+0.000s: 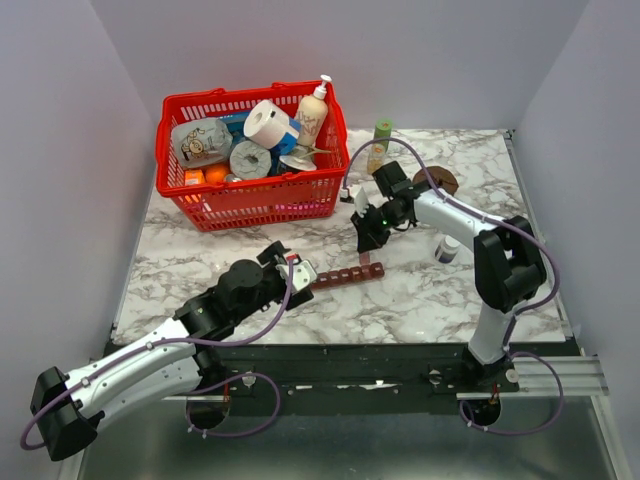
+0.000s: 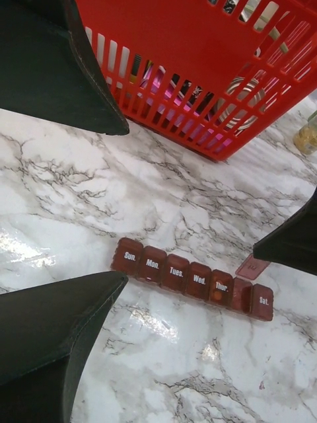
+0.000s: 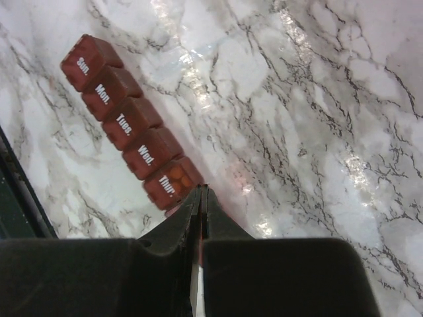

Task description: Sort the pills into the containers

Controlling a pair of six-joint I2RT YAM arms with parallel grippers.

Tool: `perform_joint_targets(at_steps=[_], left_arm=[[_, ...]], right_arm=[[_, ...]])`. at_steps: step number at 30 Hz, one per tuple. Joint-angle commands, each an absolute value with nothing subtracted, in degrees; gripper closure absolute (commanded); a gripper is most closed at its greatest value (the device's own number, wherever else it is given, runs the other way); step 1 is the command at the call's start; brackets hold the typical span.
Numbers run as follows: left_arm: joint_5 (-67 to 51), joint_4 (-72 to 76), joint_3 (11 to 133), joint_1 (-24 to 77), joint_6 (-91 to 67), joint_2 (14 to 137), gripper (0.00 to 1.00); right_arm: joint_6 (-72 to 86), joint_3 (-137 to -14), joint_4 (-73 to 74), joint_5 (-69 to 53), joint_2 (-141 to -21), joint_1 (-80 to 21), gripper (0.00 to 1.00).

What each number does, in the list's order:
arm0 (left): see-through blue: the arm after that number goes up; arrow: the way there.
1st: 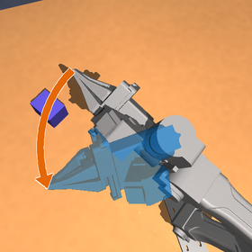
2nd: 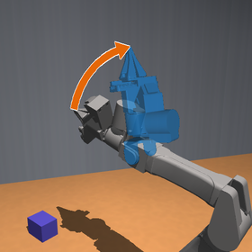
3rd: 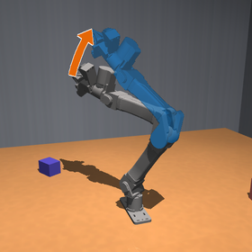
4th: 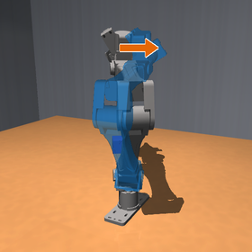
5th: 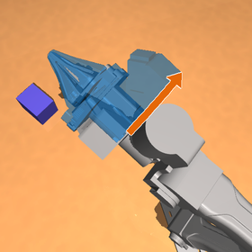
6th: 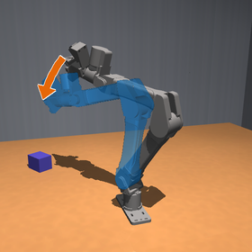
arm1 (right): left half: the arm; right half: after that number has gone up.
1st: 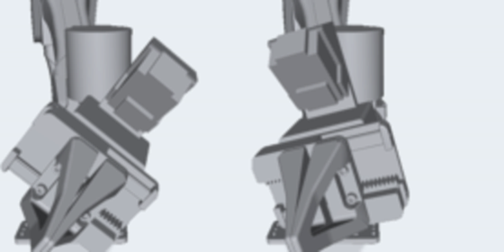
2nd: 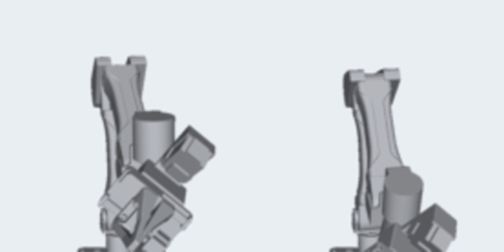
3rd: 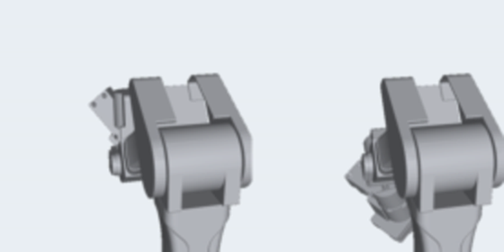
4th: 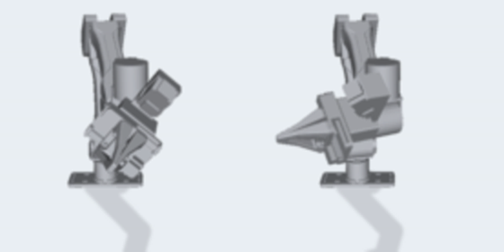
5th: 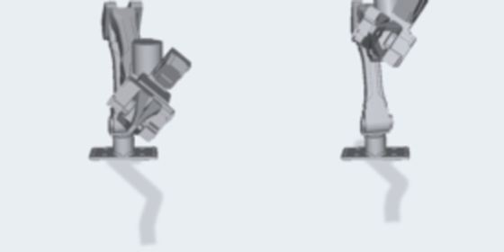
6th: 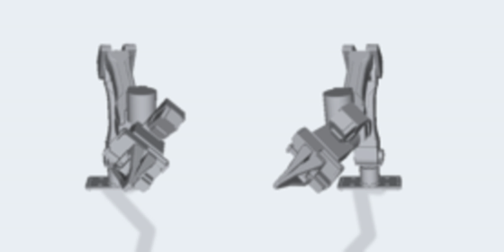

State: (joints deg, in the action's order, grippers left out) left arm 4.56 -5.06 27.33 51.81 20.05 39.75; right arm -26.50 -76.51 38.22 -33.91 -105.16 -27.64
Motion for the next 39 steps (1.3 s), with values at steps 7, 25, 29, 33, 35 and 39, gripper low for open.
perform_joint_targets(at_steps=[7, 25, 29, 33, 35, 39], left_arm=[[4.48, -3.51, 26.54, 51.77, 18.81, 40.08, 0.08], [7.73, -2.29, 27.25, 51.77, 18.11, 36.65, 0.05], [11.59, -1.67, 26.81, 51.68, 17.05, 33.93, 0.02], [13.88, -1.58, 25.84, 51.59, 16.79, 31.03, 0.01], [14.50, -1.32, 25.05, 51.59, 16.87, 29.37, 0.01], [15.64, -0.97, 24.61, 51.50, 17.58, 28.21, 0.01]], right_arm=[[-24.87, -78.66, 37.71, -29.00, -109.33, -27.42, 0.89], [-23.48, -92.88, 40.17, -34.82, -104.83, -17.76, 0.42], [-14.97, -103.60, 37.18, -23.60, -112.73, -16.70, 0.00], [-6.62, -118.18, 38.58, -14.43, -122.24, -16.70, 0.00], [-4.93, -123.91, 38.76, -10.92, -125.23, -16.70, 0.00], [-2.64, -129.10, 37.44, -8.09, -131.11, -16.52, 0.00]])
